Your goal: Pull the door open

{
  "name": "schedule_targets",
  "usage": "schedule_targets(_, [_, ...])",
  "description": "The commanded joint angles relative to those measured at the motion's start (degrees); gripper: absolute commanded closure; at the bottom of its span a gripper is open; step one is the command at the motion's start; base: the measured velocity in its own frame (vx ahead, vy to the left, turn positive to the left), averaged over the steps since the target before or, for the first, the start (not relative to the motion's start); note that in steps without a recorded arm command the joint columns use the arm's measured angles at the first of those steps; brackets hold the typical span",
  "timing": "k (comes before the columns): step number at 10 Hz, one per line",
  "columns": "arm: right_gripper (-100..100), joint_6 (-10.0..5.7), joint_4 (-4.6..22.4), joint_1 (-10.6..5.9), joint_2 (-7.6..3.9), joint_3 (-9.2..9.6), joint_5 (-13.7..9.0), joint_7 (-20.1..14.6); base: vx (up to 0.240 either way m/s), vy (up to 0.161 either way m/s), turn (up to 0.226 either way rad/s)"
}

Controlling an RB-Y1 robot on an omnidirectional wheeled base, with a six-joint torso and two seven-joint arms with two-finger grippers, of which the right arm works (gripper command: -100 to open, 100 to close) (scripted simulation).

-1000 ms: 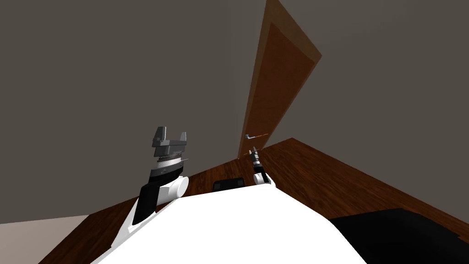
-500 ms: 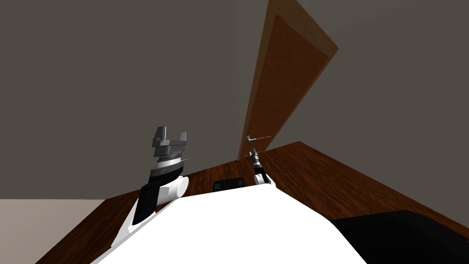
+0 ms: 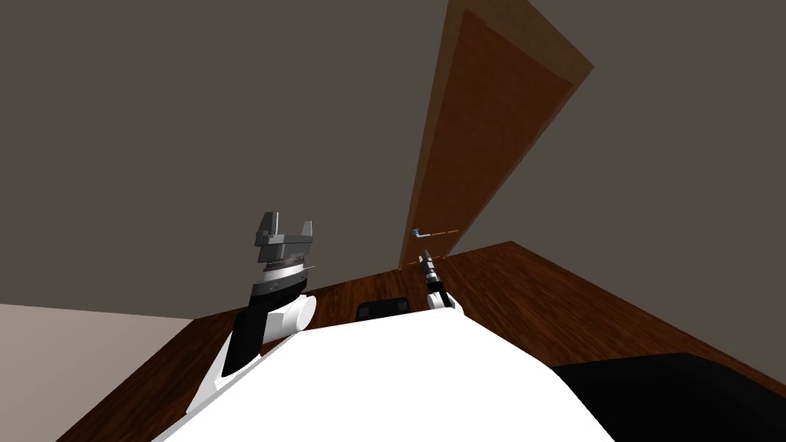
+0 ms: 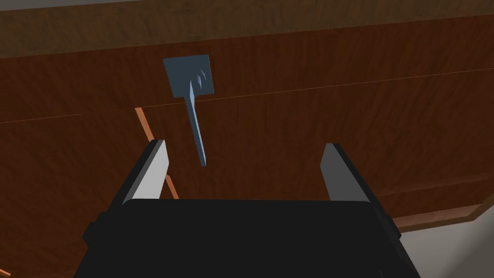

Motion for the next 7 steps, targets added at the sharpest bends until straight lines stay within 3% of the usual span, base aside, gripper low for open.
schedule_targets(1, [-100,-0.56,1.9,-0.7,-0.34,0.47,-0.6,0.1,0.024,-0.078,0.132])
schedule_targets(7, [-100,-2.21,8.1,-2.71,-1.87,2.03,-2.6,0.5,0.024,-0.101,0.116])
